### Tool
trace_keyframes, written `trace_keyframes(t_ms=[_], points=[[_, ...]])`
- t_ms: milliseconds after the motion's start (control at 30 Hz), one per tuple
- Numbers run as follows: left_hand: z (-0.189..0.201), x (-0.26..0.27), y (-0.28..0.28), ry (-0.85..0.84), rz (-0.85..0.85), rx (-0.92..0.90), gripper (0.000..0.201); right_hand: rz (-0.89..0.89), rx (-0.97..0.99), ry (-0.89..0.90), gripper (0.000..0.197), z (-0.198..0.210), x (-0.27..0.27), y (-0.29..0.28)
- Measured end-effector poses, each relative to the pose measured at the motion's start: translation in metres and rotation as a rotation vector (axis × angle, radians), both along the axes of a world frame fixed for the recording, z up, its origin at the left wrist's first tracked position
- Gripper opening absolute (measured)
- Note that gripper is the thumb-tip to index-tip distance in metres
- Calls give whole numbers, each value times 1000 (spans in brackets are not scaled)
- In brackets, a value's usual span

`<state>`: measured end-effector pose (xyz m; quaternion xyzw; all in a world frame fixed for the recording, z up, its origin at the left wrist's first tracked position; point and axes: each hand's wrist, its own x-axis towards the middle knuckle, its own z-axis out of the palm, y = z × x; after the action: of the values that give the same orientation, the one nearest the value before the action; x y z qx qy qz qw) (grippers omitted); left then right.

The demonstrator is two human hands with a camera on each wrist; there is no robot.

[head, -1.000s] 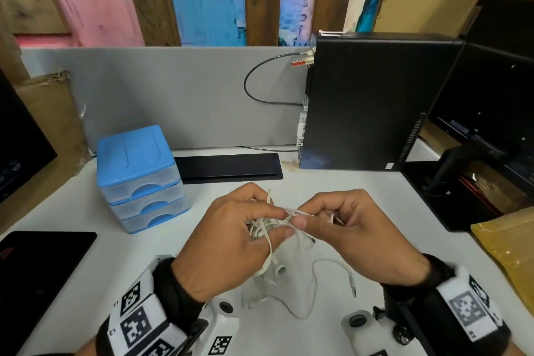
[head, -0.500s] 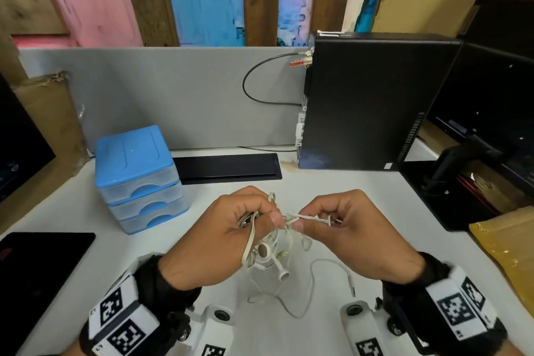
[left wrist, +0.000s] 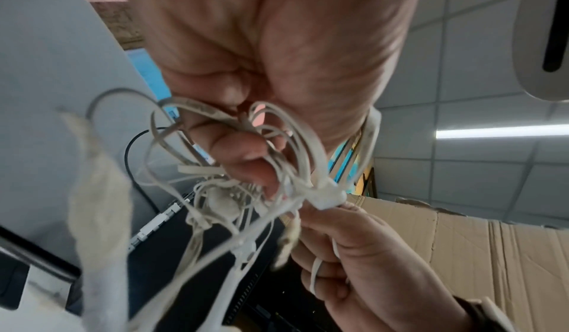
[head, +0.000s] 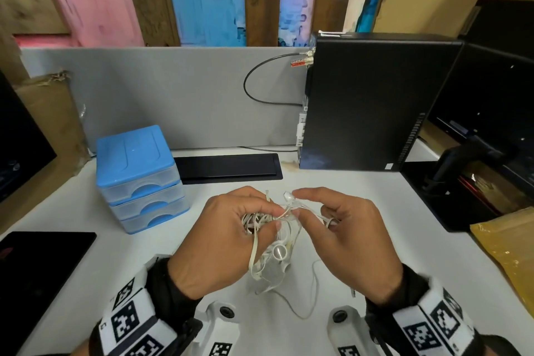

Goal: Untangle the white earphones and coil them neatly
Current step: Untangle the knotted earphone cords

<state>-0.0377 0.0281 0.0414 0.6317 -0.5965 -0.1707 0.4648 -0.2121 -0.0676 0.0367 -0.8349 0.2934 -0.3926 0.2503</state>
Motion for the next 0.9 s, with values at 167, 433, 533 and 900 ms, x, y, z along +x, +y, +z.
trace_keyframes(t_ms=[167, 433, 533, 900], points=[[4, -2, 2, 50, -13, -3, 12, -62, -291, -59, 20, -6, 4, 6], [9, -3, 3, 101, -46, -9, 9, 13, -249, -201, 17, -12, 4, 4], [12, -2, 3, 86, -40, -29, 23, 97, -89, -243, 10, -9, 4, 3], [13, -2, 5, 4, 8, -16, 19, 384, 440, -106, 19, 17, -10, -11]])
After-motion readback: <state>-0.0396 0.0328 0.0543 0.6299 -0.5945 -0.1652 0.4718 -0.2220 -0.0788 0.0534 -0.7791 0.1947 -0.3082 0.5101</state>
